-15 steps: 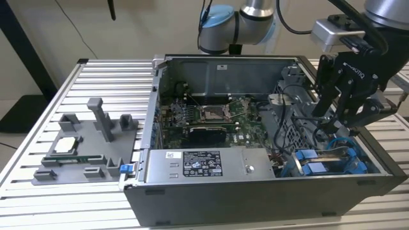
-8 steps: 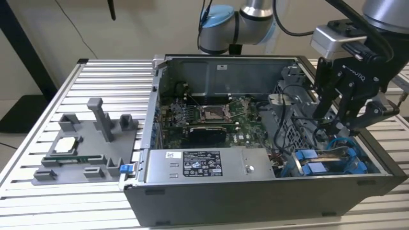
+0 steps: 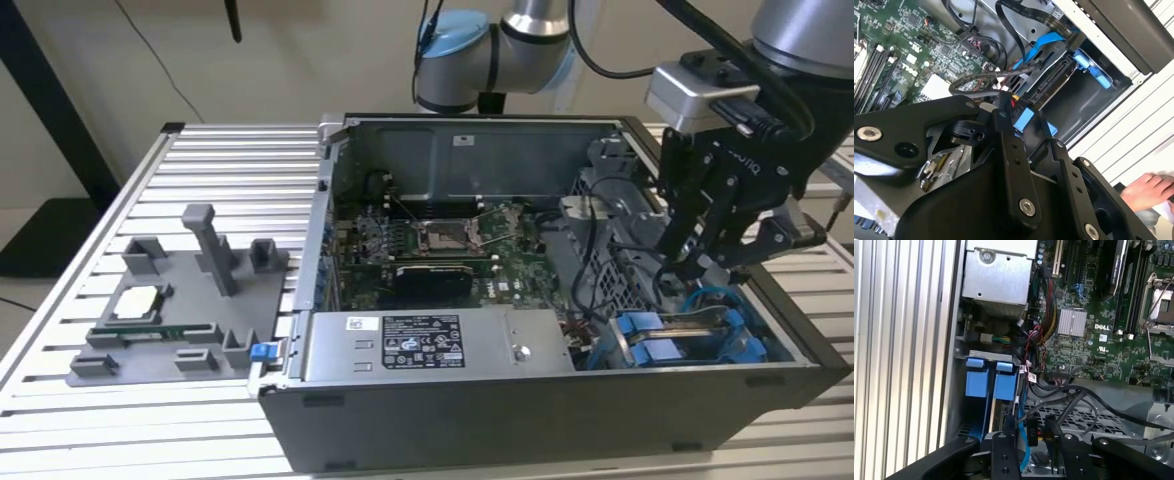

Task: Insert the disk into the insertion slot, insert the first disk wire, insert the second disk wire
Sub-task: 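Insert the first disk wire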

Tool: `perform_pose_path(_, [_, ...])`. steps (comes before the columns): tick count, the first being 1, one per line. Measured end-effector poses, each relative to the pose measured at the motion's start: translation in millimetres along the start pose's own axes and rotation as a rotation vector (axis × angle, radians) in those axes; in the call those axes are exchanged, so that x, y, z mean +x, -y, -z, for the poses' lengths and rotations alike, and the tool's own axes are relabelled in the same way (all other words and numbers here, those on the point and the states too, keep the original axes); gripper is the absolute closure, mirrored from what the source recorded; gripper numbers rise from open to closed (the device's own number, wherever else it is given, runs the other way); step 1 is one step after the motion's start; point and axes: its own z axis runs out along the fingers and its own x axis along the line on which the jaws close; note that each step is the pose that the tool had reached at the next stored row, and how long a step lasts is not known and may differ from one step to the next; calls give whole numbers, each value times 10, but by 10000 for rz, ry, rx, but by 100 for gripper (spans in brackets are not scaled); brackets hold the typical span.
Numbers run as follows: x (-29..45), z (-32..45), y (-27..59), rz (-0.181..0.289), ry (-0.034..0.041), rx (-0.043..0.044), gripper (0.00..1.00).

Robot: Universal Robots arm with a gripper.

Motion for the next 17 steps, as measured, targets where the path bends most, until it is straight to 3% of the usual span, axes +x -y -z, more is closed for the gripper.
perform_pose_path(14, [0,-1,0,-1,52,12,100])
perform_pose_path(17, [4,-3,21,-4,52,-61,100])
